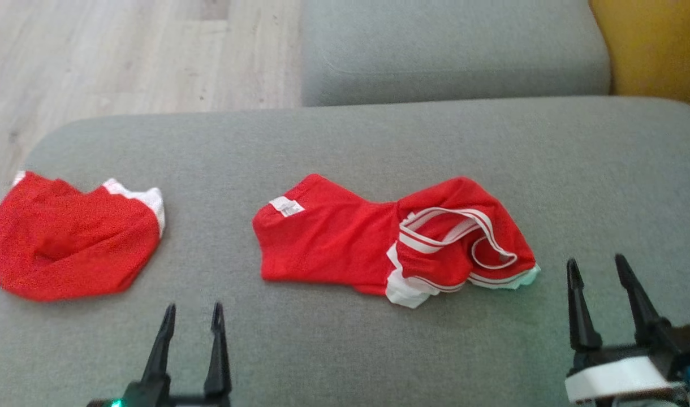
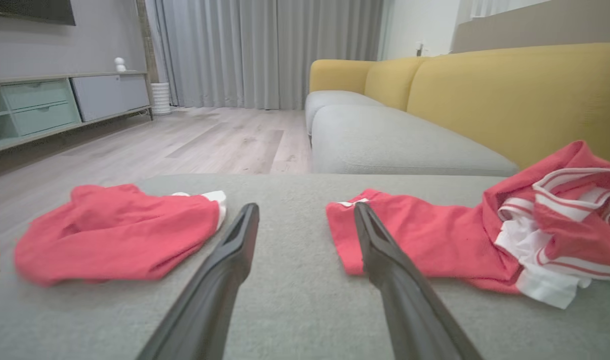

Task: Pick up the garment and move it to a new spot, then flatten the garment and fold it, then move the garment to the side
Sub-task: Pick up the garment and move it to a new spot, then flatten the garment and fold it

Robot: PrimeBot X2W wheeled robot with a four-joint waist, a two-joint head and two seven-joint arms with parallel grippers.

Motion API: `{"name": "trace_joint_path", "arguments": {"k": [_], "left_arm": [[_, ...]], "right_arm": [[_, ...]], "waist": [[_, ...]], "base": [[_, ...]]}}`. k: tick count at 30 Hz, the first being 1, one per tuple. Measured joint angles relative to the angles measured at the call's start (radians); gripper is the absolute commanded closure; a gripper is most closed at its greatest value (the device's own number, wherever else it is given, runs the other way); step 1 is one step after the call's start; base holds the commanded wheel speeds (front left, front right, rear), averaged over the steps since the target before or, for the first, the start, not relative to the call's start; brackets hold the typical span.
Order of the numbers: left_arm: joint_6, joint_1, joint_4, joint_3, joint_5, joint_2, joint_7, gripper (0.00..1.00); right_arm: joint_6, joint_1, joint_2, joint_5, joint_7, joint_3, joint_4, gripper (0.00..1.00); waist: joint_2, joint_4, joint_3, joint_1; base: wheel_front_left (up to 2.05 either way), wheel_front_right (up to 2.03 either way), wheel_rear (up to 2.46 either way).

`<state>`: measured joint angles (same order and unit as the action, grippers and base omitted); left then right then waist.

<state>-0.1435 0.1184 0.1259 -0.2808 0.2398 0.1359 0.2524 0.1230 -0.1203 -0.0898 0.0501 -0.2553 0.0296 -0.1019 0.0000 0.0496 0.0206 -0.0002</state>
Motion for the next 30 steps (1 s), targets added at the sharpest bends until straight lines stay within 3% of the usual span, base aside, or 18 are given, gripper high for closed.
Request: {"name": "trace_joint_path", "arguments": {"k": [9,21,30], "left_arm": [[0.059,0.104,-0.027,0.119,-0.067,-0.038,0.000,0.00],[0.109,0.104,-0.026,0.163,-0.102,-0.067,0.000,0.00],[0.123,0.104,-0.015,0.185,-0.111,-0.077,0.000,0.00]], "right_arm": [[0.000,-0.040,0.029,-0.009,0.000,0.029,-0.041,0.00],[0.000,-0.038,0.036,-0.009,0.000,0.006,-0.068,0.00],[0.000,-0.037,0.036,-0.009,0.000,-0.001,-0.078,0.00]], "waist": [[0.0000,0.015,0.028,0.0002],[0.0000,-0.003,0.024,0.0002],[0.0000,0.001,0.027,0.0001]], "base": [[0.00,0.00,0.00],[0.00,0.00,0.00],[0.00,0.00,0.00]]}}
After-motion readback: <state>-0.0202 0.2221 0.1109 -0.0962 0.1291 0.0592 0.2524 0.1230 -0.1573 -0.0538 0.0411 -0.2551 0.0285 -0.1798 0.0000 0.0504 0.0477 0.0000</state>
